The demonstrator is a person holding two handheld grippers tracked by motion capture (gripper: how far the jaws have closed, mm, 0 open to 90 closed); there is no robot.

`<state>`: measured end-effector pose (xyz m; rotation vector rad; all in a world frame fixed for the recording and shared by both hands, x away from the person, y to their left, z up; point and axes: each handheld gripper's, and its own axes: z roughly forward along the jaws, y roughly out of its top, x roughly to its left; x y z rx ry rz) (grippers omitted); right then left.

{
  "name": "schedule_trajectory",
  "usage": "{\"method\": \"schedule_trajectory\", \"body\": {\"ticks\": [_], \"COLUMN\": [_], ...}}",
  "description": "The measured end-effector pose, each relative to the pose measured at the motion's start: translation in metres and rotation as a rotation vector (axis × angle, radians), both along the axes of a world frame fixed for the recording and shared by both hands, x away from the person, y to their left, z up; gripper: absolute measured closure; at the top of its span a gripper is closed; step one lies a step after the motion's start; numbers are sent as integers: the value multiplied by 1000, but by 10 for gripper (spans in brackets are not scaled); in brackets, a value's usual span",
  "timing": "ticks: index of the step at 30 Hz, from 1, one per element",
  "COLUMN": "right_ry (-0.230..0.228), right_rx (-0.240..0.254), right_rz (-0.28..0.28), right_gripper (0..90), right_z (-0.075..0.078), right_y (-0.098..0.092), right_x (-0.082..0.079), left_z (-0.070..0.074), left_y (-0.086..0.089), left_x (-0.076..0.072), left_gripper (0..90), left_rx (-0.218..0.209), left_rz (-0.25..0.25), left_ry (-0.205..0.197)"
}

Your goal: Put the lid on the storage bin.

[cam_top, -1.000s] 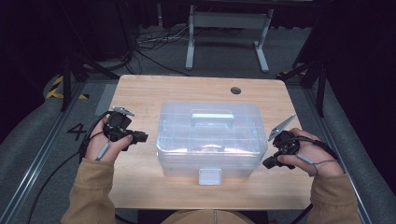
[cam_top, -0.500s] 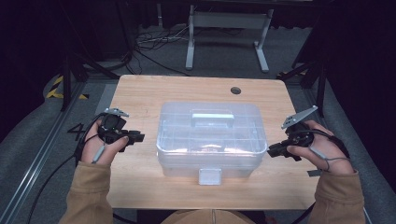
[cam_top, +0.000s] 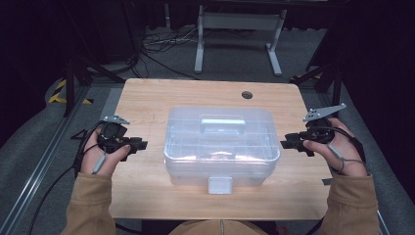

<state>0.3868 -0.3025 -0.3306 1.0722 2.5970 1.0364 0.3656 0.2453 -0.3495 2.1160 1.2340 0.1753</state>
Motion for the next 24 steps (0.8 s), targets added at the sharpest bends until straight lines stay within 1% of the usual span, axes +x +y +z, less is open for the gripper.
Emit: {"method": "schedule_trajectory", "body": {"ticks": [1,2,3,4,5,6,7,9,11,13,16,18,22,24], "right_ry": [-12,-30,-57,-70,-70,-98,-98,-114,-130,-136,-156,-156,-170,-172], "right_rx": [-1,-6,-11,1,1,9,9,12,11,20,16,8,20,11], "right_rz": [-7,-7,-25,-70,-70,-98,-98,-121,-135,-153,-176,-181,-189,-194], "right_gripper": [609,584,560,552,552,520,520,507,492,475,465,463,449,443], "right_z": [-1,-2,-3,-5,-5,-7,-7,-9,-12,-15,-20,-24,-32,-36], "right_y": [-2,-3,-5,-9,-9,-13,-13,-18,-23,-26,-32,-35,-42,-44], "right_x": [2,4,6,8,8,11,11,14,18,20,25,28,34,36], "left_z": [0,-1,-1,-2,-2,-4,-4,-6,-9,-11,-14,-16,-19,-21], "left_y": [0,0,0,0,0,1,1,1,2,3,4,5,6,7], "left_x": [0,1,2,3,3,6,6,8,11,13,17,18,22,24], "left_gripper": [693,692,687,687,685,682,679,675,669,658,651,649,644,641], "left_rx": [1,5,5,4,4,4,4,2,1,-3,-10,-12,-13,-12], "left_rz": [-1,-6,-6,4,4,5,5,23,27,36,40,45,49,55], "left_ry": [-1,-11,-13,-13,-13,-13,-13,-14,-13,-20,-15,-17,-21,-26]}}
